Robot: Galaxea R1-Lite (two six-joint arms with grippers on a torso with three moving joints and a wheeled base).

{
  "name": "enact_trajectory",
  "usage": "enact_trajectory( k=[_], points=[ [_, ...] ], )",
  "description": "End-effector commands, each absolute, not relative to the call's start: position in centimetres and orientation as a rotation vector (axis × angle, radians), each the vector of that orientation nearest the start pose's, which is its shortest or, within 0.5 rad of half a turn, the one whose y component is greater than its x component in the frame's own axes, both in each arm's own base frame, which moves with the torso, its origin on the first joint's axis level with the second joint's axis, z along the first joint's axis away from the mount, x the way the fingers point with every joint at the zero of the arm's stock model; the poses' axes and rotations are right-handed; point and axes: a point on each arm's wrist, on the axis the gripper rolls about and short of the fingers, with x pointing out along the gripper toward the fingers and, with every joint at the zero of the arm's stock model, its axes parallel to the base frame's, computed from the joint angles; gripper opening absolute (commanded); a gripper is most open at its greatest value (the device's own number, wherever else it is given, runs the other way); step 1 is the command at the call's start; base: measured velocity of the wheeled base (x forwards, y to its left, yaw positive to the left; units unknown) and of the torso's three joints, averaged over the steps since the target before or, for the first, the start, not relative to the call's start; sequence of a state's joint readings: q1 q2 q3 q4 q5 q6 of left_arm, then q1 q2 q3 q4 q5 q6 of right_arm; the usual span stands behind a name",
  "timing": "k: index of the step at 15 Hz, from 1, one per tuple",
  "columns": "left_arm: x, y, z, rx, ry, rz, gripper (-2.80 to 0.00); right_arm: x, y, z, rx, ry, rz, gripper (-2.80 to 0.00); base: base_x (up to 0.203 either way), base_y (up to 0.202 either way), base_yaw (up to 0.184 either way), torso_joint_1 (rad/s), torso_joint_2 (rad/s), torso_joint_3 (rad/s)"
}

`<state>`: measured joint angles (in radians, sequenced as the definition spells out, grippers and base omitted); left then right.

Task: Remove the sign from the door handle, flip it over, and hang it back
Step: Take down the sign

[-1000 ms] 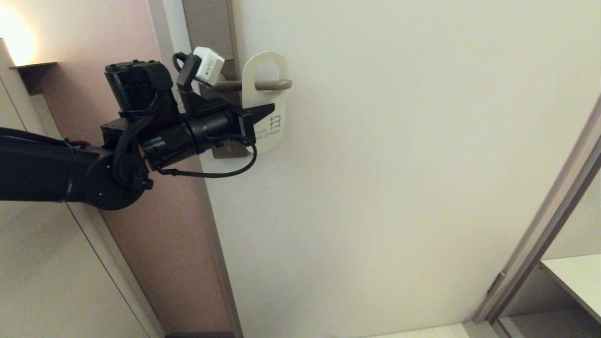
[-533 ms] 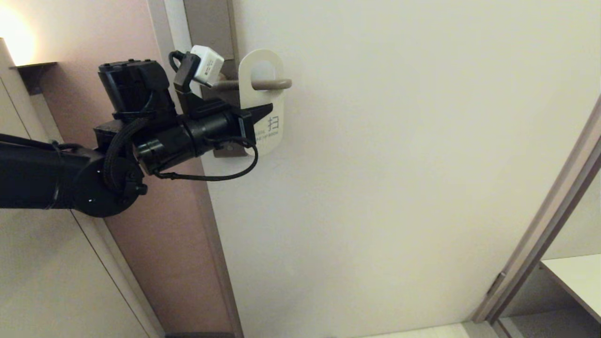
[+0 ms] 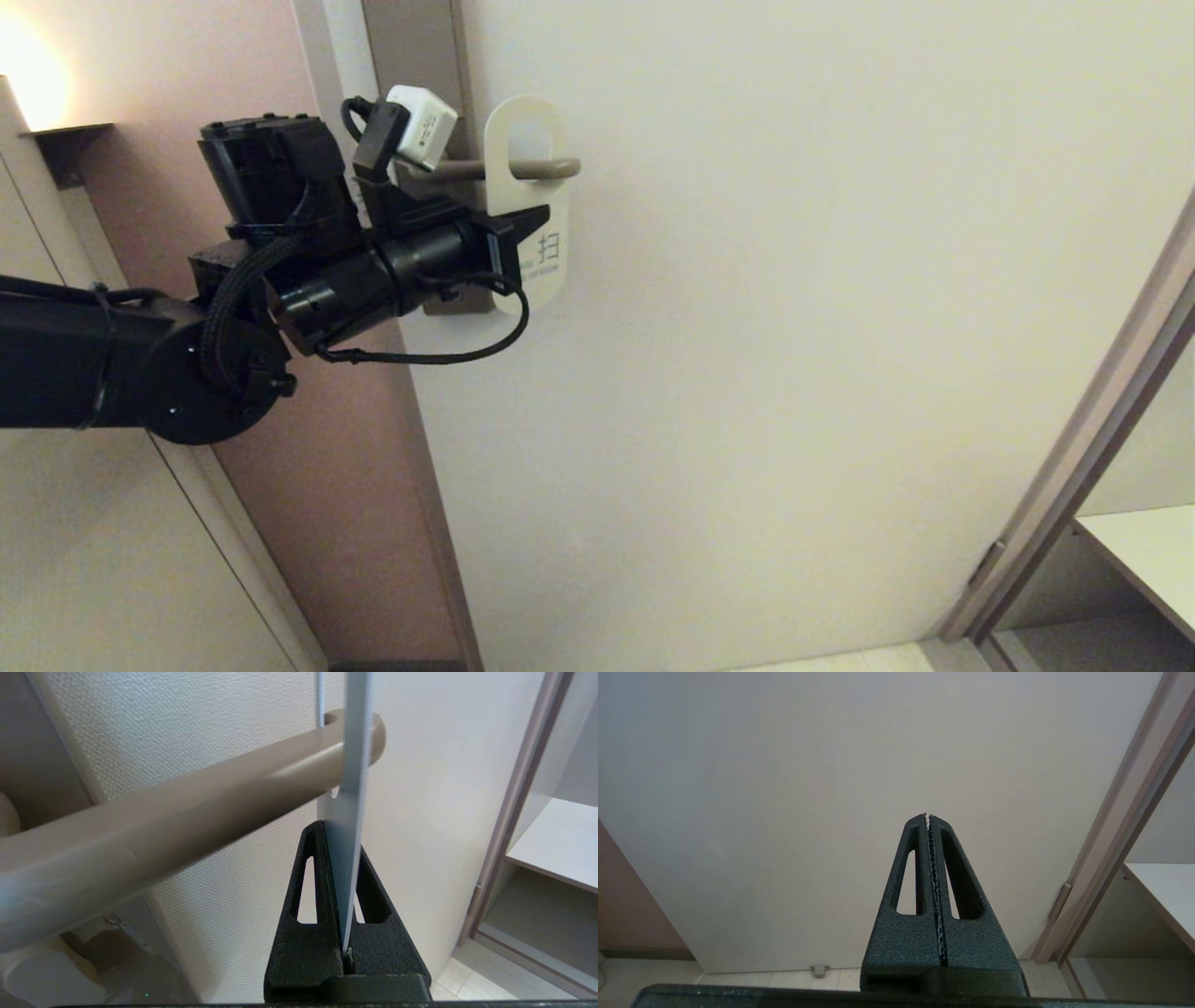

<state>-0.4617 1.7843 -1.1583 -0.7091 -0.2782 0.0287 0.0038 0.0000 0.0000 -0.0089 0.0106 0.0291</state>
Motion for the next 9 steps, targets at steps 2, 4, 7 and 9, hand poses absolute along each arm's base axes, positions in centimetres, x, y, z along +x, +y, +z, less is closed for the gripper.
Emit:
enact_trajectory(
  k=[2,4,7,9],
  points=[
    [31.2,-16.3,25.9,0.028,-0.095,-0.727,-2.80,-2.3,0.0,7.6,0.029,-0.009,0.015,-2.80,0.000,0.000,0.000,0.000,0.00,0.000],
    [31.3,-16.3,25.3,0.040,-0.080,-0.712,-2.80,-2.3,0.0,7.6,0.028,-0.009,0.015,-2.80,0.000,0.000,0.000,0.000,0.00,0.000],
    [31.6,-16.5,24.8,0.042,-0.065,-0.701,-2.80,-2.3,0.0,7.6,0.029,-0.009,0.015,-2.80,0.000,0.000,0.000,0.000,0.00,0.000],
    [31.7,-16.5,24.8,0.042,-0.064,-0.700,-2.80,-2.3,0.0,7.6,0.029,-0.009,0.015,-2.80,0.000,0.000,0.000,0.000,0.00,0.000]
  ],
)
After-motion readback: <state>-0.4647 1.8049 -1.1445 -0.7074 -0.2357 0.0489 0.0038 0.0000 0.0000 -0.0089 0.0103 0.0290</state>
